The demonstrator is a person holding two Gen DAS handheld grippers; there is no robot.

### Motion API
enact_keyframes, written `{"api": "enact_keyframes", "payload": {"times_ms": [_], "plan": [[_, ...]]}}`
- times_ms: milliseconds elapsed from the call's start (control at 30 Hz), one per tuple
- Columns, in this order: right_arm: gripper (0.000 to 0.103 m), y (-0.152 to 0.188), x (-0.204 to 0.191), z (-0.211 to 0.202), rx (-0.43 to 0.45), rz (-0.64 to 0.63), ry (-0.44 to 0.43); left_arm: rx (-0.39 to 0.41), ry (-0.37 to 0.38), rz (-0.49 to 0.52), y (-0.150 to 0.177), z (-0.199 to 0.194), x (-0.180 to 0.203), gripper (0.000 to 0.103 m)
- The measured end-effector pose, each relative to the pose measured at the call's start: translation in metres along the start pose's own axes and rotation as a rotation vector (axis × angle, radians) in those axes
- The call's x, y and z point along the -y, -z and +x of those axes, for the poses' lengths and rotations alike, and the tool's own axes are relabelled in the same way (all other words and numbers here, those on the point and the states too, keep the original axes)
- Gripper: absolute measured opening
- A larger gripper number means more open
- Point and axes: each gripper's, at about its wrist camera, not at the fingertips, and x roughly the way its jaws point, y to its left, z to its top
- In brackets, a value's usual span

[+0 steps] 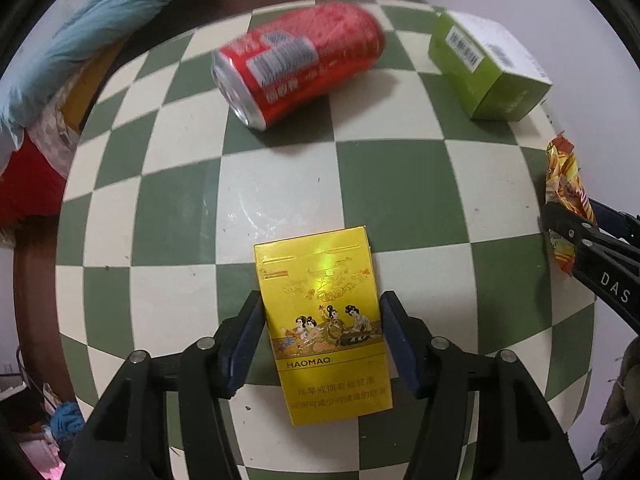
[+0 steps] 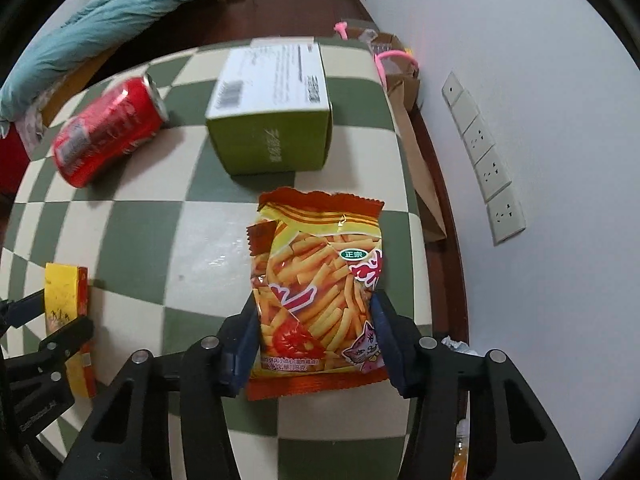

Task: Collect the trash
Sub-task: 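Grasp the orange snack bag with the right tool while the left grasps the yellow HAOMAO pack, then carry the snack bag and yellow pack over the bin and release both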

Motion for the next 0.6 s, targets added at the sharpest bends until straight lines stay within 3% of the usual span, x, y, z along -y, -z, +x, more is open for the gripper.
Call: {"api": "enact_keyframes", "payload": {"times_ms": [267,367,600], "plan": [[0.054,0.009,-0.008,-0.054,0.075,0.059,-0.103,0.15,0.012,0.014,0.015,-0.061,-0.018,0.055],[0.054,0.013,-0.019,-0.078,0.105,0.068,-0.137,0.202,0.012,0.001,0.038,-0.095,-0.03,0.055],[0.054,0.024,-0.067,-0.125,0.158,0.052,-0.23,0.317,0.002,-0.047,0.037,-0.155,-0.092,0.055]]}}
